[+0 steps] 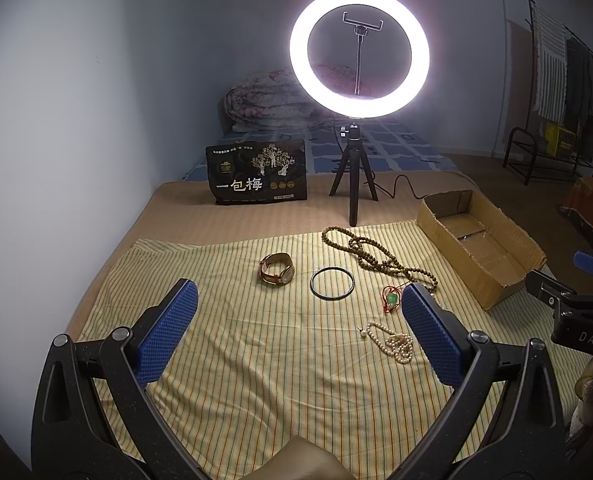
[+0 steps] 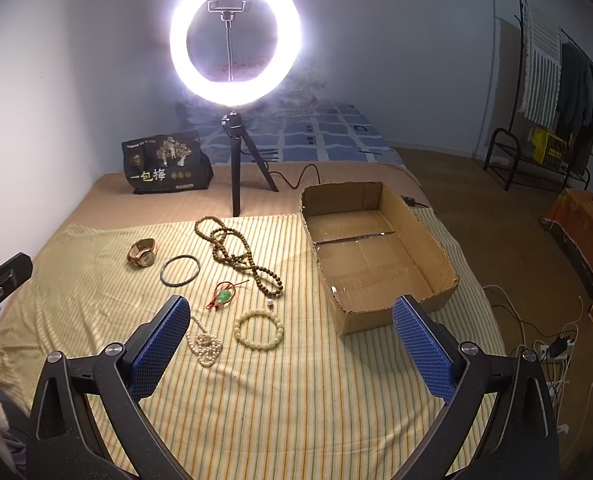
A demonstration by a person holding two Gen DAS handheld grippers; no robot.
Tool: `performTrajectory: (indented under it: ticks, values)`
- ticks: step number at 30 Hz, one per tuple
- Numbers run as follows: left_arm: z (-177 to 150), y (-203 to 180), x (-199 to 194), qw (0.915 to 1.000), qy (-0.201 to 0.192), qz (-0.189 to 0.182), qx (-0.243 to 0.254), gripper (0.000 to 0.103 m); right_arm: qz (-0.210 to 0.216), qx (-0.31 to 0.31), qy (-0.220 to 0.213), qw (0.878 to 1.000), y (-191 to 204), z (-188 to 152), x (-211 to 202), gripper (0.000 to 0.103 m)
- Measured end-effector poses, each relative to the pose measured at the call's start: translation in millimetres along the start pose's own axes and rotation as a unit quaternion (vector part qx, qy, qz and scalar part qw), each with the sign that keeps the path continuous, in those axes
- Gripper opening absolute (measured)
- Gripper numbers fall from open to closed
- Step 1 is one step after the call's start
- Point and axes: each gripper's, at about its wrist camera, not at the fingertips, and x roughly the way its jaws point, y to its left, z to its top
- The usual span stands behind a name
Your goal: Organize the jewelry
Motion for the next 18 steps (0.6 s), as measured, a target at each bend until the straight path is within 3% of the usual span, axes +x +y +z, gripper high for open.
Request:
performTrajectory:
  ticks: [18]
  values:
    - [-1.1, -0.5, -0.2, 1.0000, 0.000, 0.000, 0.001, 0.103, -0.002, 0.000, 0.002, 1.000, -0.9, -0.4, 0.7, 0.101]
